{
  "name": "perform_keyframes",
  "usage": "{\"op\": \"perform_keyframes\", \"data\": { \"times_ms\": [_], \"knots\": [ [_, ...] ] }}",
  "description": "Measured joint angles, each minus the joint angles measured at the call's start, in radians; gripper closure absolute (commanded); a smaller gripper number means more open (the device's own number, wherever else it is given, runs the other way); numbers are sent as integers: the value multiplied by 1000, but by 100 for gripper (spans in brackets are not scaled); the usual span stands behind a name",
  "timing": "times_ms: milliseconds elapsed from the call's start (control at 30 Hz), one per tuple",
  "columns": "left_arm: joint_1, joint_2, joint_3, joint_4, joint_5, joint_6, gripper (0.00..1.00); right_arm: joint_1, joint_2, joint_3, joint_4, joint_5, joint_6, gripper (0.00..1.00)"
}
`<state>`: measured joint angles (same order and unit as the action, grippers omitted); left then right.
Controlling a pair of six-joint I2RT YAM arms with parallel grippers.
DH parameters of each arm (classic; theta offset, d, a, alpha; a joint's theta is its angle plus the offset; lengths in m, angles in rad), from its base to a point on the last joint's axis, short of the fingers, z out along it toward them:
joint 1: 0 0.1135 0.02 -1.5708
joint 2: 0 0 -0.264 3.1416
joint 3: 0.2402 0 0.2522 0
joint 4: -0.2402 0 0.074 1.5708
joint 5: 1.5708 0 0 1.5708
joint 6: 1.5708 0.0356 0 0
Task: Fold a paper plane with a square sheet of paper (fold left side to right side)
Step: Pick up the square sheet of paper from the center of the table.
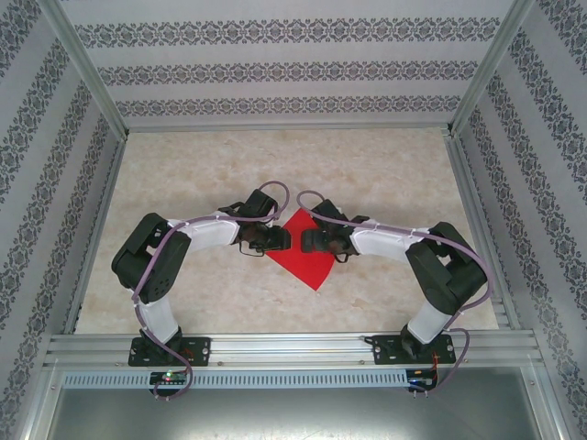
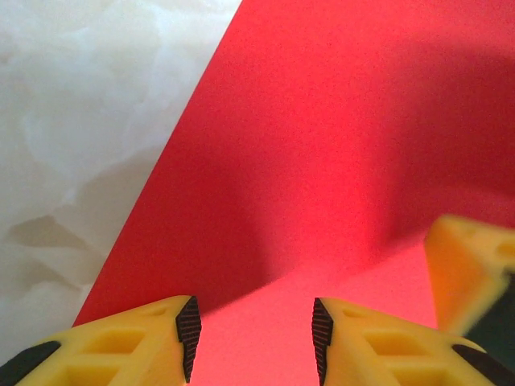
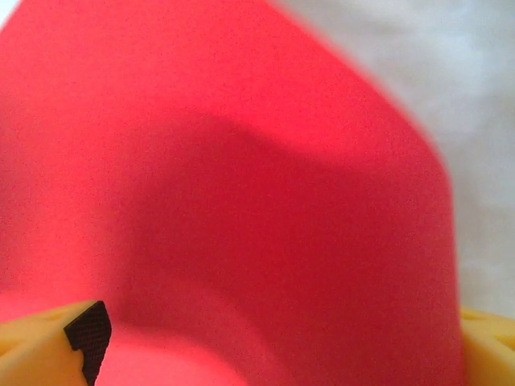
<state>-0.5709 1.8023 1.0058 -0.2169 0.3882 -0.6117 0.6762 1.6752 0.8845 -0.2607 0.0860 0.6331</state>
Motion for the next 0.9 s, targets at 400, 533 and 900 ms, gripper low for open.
{"op": "perform_keyframes", "data": {
  "times_ms": [400,533,900],
  "knots": [
    [-6,-21,-35,50,3,-18,53,32,-1,35,-3,-76,-10,50],
    [-6,-52,-60,50,4,-23,51,18,-8,34,0,-92,-18,63],
    [154,-386,-238,123,89,-16,20,-77,-229,-66,109,-260,-137,73]
  ]
}}
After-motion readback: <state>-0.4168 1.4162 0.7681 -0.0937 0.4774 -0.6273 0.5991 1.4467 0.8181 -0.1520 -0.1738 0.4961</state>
